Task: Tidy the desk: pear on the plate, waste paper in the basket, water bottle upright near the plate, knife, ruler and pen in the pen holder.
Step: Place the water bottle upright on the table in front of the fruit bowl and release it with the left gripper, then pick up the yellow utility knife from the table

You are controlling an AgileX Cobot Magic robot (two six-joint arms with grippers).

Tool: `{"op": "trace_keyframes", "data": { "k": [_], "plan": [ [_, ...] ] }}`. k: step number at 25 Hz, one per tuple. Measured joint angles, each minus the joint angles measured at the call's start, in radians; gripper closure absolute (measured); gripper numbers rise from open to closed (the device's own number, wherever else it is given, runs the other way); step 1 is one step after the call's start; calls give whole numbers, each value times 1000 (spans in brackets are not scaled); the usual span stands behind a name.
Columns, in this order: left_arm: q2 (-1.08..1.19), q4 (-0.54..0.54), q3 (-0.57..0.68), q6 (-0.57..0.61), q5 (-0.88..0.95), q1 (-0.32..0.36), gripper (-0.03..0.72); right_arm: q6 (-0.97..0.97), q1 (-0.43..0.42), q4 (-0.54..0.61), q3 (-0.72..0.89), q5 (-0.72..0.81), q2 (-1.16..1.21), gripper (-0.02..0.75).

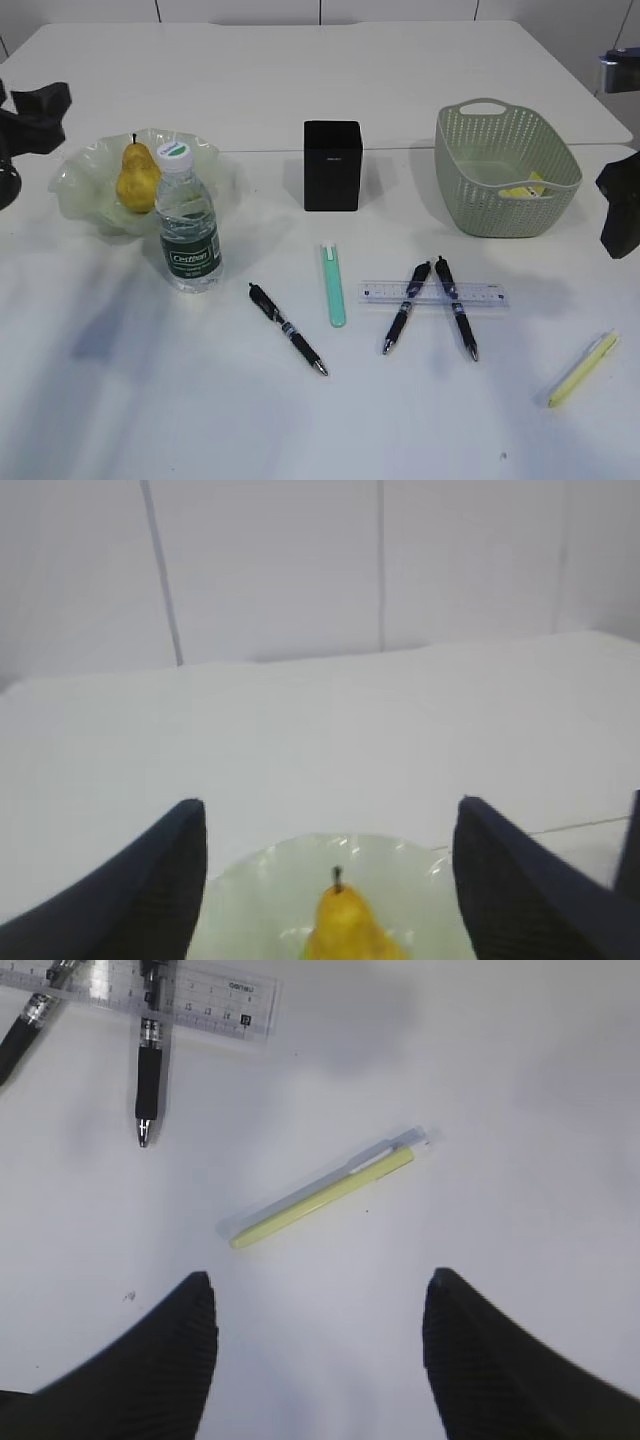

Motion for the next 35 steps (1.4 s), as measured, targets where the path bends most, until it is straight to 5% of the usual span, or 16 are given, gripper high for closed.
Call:
{"op": "trace_keyframes", "data": {
  "k": [7,24,35],
  "plan": [
    [-43,-101,4,-2,230,84,148,0,0,0,0,0,0,261],
    [-359,-75,5,-5,1137,87,178,0,0,-41,0,3,0,261],
    [-436,-135,-207,-5,1773,87,178,0,0,-20,0,3,0,260]
  ]
}}
